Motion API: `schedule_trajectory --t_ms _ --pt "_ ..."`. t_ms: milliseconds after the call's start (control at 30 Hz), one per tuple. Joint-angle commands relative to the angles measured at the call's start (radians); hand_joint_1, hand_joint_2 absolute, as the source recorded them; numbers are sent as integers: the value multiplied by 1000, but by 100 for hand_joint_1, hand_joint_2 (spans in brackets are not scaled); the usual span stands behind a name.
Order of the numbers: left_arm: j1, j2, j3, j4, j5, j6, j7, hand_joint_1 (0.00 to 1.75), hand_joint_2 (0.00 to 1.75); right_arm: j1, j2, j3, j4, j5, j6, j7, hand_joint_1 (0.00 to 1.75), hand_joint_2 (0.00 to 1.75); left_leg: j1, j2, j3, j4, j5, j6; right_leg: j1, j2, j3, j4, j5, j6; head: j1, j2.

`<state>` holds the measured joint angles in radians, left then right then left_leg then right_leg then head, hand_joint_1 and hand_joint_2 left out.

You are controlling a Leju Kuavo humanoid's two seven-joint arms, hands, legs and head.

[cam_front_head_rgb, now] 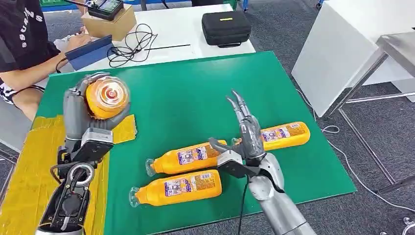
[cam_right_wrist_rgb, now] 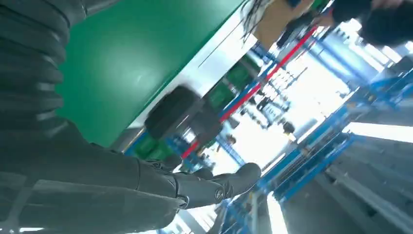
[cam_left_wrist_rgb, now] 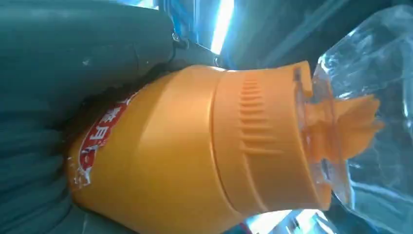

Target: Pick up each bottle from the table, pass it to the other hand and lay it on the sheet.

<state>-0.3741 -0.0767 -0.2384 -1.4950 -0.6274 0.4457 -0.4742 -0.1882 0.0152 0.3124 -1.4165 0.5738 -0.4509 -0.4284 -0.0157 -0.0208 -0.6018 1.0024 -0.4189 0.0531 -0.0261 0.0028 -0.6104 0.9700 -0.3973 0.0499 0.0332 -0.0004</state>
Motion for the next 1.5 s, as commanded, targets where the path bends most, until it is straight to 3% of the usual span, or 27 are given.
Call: schedule_trajectory --t_ms 33,67,133,200,333,367,433,633,867,1500 --pt "-36 41 7 110 -336 124 109 175 175 147 -68 -150 -191 10 -54 3 0 175 3 -4 4 1 -2 -4 3 -6 6 0 -3 -3 0 0" --pt "-53 50 11 142 -546 191 203 175 175 175 -66 -164 -225 17 -64 5 0 175 2 -4 3 0 -1 -3 2 -6 5 -1 -2 -2 0 0" --pt "-84 65 2 190 -765 173 310 175 175 212 -64 -190 -262 50 -91 19 0 175 3 -3 4 1 -2 -4 3 -5 6 0 -3 -3 0 0" --pt "-102 67 -7 215 -794 162 328 175 175 233 -69 -202 -285 59 -101 20 0 175 2 -3 3 1 -2 -4 3 -6 5 0 -3 -3 0 0" --pt "-221 101 -70 411 -943 -66 461 175 175 273 -88 -273 -335 188 -163 77 0 175 2 -5 1 1 -1 -3 2 -7 3 1 -2 -2 0 0" --pt "-282 170 -200 523 -943 -210 530 175 175 271 -86 -297 -341 246 -171 93 0 175 1 -4 1 1 0 -2 2 -6 2 1 -2 -2 0 0" --pt "-327 162 -204 688 -943 -229 519 175 175 253 -78 -322 -340 340 -184 122 0 175 2 -5 2 1 0 -3 2 -8 4 0 -2 -2 0 0" --pt "-334 154 -186 731 -943 -245 514 175 175 244 -75 -318 -337 383 -197 130 0 175 2 2 2 1 0 -4 3 -1 2 0 1 -5 0 0" --pt "-382 146 -85 976 -854 -313 407 175 175 194 -96 -273 -293 396 -168 156 0 175 2 5 2 0 0 -3 2 2 2 0 2 -4 0 0" --pt "-377 140 -18 1063 -811 -336 408 175 175 147 -88 -237 -262 418 -143 187 0 175 2 3 0 1 1 -3 2 1 1 0 2 -4 0 0"
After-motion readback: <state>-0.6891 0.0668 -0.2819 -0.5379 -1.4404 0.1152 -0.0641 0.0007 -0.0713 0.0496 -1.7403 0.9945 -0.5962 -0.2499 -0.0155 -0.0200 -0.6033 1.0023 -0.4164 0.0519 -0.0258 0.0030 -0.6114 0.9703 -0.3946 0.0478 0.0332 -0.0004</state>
